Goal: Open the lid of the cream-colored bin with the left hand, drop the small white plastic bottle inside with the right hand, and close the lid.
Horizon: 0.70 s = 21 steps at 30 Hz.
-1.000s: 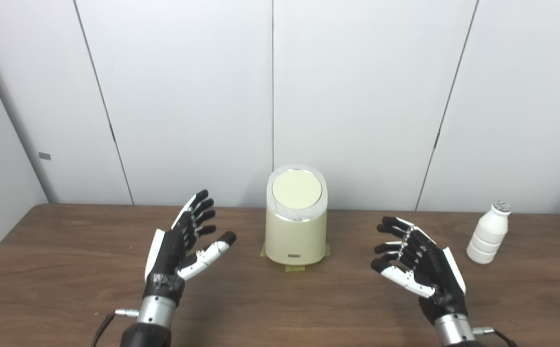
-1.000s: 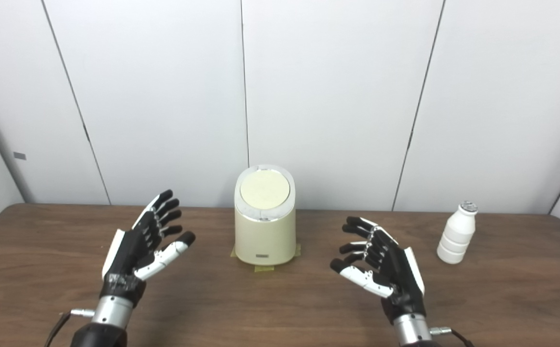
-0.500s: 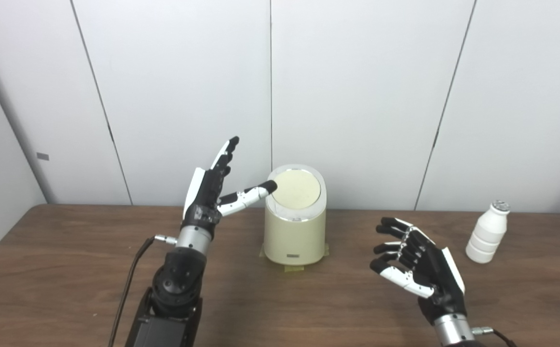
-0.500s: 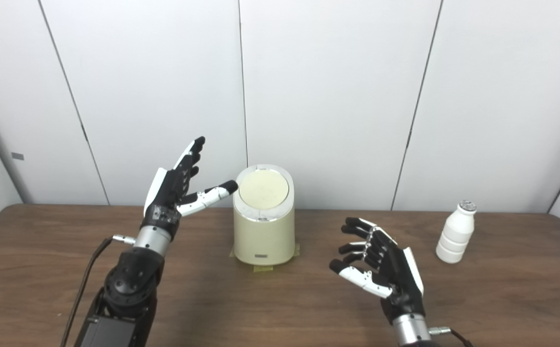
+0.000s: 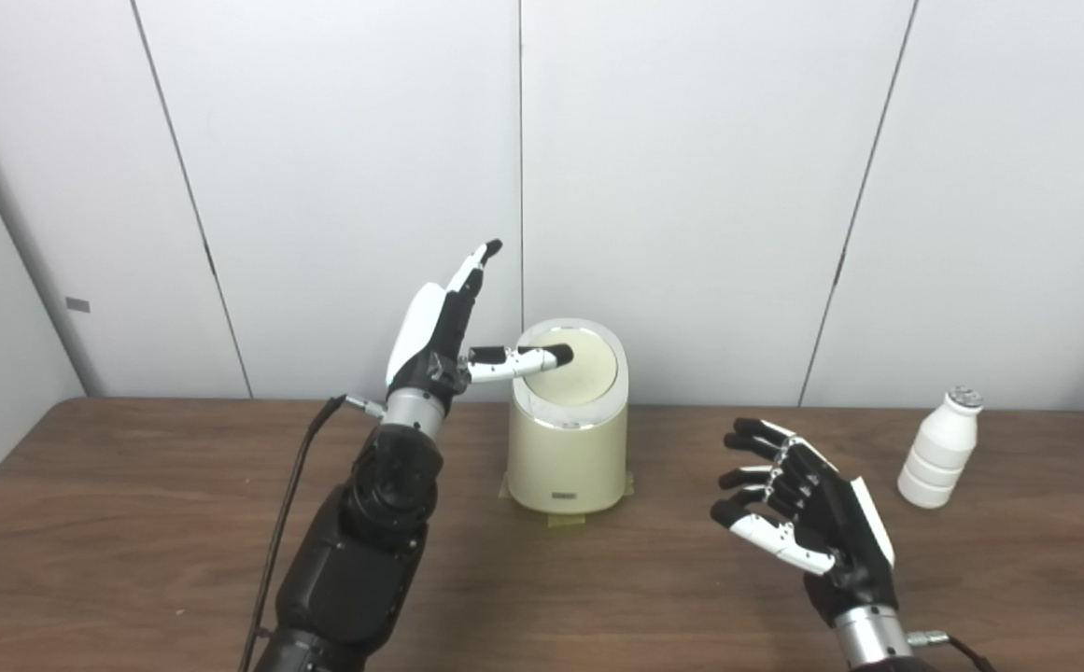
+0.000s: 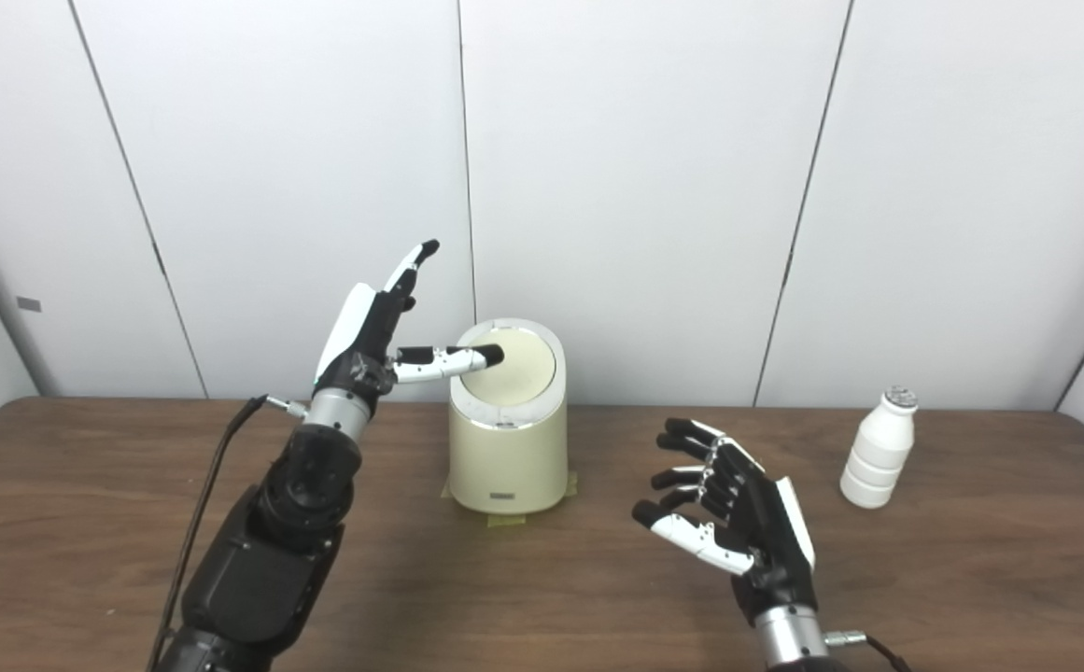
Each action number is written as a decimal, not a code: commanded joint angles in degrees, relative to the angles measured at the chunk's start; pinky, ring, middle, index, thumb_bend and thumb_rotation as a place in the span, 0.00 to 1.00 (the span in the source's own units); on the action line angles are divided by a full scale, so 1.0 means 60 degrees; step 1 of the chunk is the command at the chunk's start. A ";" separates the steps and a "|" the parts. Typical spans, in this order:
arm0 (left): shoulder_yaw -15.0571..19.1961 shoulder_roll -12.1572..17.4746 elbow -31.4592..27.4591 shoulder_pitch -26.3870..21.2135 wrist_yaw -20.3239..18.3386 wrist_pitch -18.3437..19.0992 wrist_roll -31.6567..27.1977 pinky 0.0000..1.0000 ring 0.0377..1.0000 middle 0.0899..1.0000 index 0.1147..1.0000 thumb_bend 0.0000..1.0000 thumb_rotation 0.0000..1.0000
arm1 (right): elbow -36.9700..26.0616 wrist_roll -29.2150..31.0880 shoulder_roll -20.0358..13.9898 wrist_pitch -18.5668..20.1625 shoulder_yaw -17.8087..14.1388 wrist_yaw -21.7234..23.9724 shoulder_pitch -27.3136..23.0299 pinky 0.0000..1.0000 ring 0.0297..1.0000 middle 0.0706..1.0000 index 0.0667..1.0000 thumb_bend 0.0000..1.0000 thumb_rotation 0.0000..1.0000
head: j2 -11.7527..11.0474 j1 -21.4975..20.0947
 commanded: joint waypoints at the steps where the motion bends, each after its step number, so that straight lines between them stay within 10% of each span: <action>1: -0.0106 0.0090 -0.0120 -0.0730 0.0153 -0.0103 0.0258 0.96 1.00 1.00 1.00 0.94 0.25 | -0.0233 0.0034 0.0032 -0.0411 -0.0028 -0.0064 -0.0407 0.43 0.55 0.70 0.71 0.80 0.27 | 0.0008 -0.0038; 21: -0.0803 0.0173 0.0441 -0.0755 0.0097 0.0311 0.1117 0.93 1.00 1.00 1.00 0.89 0.17 | -0.0135 0.0188 0.0018 -0.0674 -0.0056 -0.0054 -0.0436 0.43 0.54 0.71 0.71 0.78 0.23 | 0.0123 -0.0127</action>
